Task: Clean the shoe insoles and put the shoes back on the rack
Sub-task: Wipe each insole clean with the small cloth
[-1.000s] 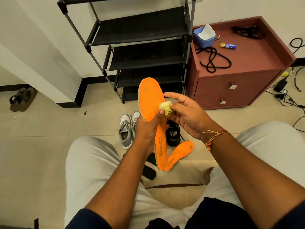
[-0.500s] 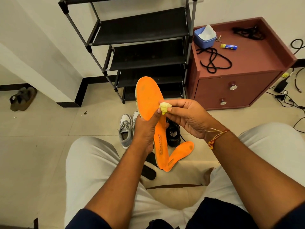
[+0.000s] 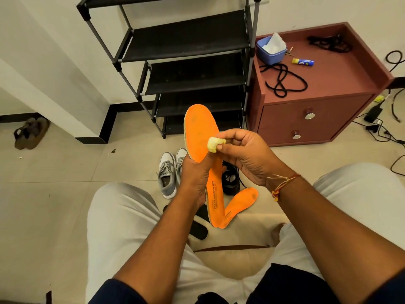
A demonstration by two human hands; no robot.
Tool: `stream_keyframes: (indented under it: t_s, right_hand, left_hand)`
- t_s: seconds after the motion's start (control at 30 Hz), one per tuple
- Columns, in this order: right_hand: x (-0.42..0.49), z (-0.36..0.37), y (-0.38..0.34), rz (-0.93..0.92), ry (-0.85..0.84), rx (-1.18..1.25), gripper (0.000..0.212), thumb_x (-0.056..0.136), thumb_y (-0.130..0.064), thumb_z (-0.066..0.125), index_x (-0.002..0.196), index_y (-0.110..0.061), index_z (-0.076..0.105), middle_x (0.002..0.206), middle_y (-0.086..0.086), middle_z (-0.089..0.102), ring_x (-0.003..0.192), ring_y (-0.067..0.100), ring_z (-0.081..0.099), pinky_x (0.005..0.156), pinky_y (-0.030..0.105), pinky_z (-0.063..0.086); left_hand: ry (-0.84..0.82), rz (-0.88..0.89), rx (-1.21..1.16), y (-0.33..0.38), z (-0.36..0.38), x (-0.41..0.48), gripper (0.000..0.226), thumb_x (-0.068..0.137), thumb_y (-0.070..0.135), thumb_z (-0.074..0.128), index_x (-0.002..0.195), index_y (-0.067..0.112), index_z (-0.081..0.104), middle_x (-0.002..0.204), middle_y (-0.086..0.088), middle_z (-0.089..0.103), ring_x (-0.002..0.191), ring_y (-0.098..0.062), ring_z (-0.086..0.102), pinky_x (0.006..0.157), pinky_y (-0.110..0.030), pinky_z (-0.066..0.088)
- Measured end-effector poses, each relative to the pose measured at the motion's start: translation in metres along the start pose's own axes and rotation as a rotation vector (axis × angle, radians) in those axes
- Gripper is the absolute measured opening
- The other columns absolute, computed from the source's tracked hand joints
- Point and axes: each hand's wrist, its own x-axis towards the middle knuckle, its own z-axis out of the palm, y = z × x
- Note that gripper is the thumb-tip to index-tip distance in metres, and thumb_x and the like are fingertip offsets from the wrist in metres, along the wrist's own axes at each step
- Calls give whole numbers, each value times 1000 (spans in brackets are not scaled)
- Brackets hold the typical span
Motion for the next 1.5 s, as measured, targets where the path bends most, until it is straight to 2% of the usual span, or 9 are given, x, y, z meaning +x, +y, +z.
stream_keyframes:
  t_s: [0.17, 0.33, 0.43, 0.57, 0.87, 1.03, 1.1, 1.27, 1.5]
  right_hand:
    - [3, -1, 5, -95, 105, -49, 20, 87, 1, 68, 107, -3, 70, 112, 15, 72, 107, 30, 69, 89, 46, 57]
    - [13, -11, 10, -303, 265, -372, 18, 88, -3, 71, 105, -8, 76, 111, 10, 67, 101, 27, 68, 79, 44, 58]
    - [13, -7, 12, -327, 293, -578, 20, 93, -9, 67, 110, -12, 76, 118, 0, 62, 112, 13, 61, 89, 32, 57]
    - [6, 2, 12, -402, 313, -751, 20, 93, -13, 68, 111, -14, 75, 120, -3, 64, 111, 1, 59, 91, 14, 51]
    - [-11, 21, 13, -625, 163, -1042, 9, 86, -15, 76, 94, -14, 79, 97, -2, 75, 91, 6, 67, 89, 25, 55]
    - [6, -12, -14, -774, 506, -1007, 7, 86, -5, 72, 89, -7, 77, 90, 2, 73, 88, 10, 67, 81, 28, 56]
    - [4, -14, -15, -755, 513, -991, 8, 85, -5, 71, 89, -8, 78, 90, 1, 73, 88, 8, 67, 81, 28, 56]
    - [-12, 15, 0, -734, 204, -1080, 7, 86, -11, 74, 92, -11, 77, 95, 0, 74, 91, 8, 67, 85, 26, 56]
    - [7, -22, -20, -655, 538, -935, 8, 87, -8, 70, 90, -12, 75, 90, -1, 71, 87, 6, 65, 79, 24, 57]
  left_hand:
    - [-38, -30, 12, 0, -4, 2, 62, 80, 33, 80, 135, 31, 52, 123, -12, 69, 111, -38, 68, 81, -52, 60]
    - [-114, -217, -145, 9, -5, -2, 62, 92, 68, 47, 138, 27, 53, 125, -17, 70, 115, -40, 65, 93, -55, 53]
    - [-128, -267, -205, 10, -4, -1, 67, 92, 77, 27, 122, 30, 64, 125, -19, 70, 113, -41, 62, 95, -55, 51]
    - [-176, -257, -157, 7, -2, -1, 65, 95, 75, 24, 129, 32, 59, 123, -13, 72, 113, -35, 68, 104, -58, 48]
    - [-186, -269, -214, 7, -3, -3, 70, 100, 68, 26, 129, 18, 66, 126, -19, 68, 109, -33, 70, 87, -44, 58]
    - [-263, -386, -141, -2, 1, -5, 80, 94, 77, 27, 120, 18, 74, 115, -23, 68, 93, -34, 60, 73, -40, 48]
    - [-285, -391, -126, -3, 0, -5, 78, 95, 76, 27, 123, 19, 72, 113, -22, 69, 93, -33, 60, 73, -40, 48]
    - [-263, -313, -112, -3, 4, -5, 60, 101, 64, 31, 109, 29, 78, 109, -17, 71, 89, -29, 67, 76, -39, 49]
    - [-347, -394, -2, -2, 4, -11, 69, 94, 67, 34, 129, 14, 60, 116, -22, 69, 95, -32, 69, 76, -42, 50]
